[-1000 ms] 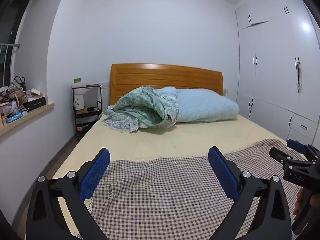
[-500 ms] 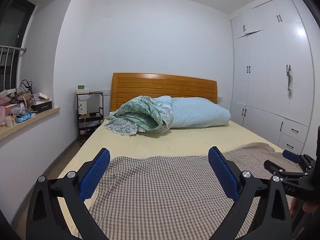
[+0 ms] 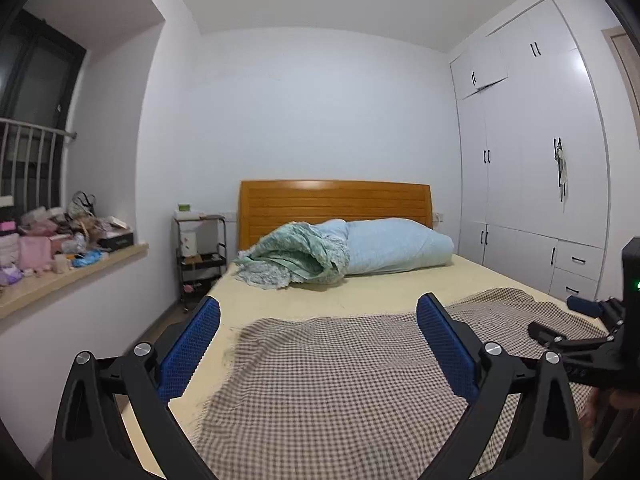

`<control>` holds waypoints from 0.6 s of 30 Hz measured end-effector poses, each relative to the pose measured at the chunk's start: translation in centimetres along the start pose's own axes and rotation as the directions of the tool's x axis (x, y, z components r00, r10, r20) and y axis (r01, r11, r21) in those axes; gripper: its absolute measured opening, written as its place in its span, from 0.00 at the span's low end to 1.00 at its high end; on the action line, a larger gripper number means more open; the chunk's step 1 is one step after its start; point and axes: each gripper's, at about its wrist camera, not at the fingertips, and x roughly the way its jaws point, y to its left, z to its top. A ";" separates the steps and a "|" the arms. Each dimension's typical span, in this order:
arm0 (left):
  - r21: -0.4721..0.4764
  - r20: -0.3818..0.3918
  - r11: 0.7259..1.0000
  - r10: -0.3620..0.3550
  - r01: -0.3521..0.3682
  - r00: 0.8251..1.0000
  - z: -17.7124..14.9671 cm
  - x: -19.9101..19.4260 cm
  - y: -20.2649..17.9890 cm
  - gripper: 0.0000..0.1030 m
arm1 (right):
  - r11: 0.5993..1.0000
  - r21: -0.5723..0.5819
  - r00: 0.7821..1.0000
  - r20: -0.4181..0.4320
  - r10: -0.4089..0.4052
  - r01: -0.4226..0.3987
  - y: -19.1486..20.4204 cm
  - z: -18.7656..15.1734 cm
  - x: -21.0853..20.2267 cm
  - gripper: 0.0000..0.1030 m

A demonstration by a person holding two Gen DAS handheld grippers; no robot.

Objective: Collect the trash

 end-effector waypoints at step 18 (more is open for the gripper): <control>0.032 -0.051 0.999 -0.016 0.018 0.999 -9.5 -29.4 -0.6 0.93 | 0.999 0.038 0.999 -0.017 -0.032 0.033 4.5 -11.3 -22.7 0.90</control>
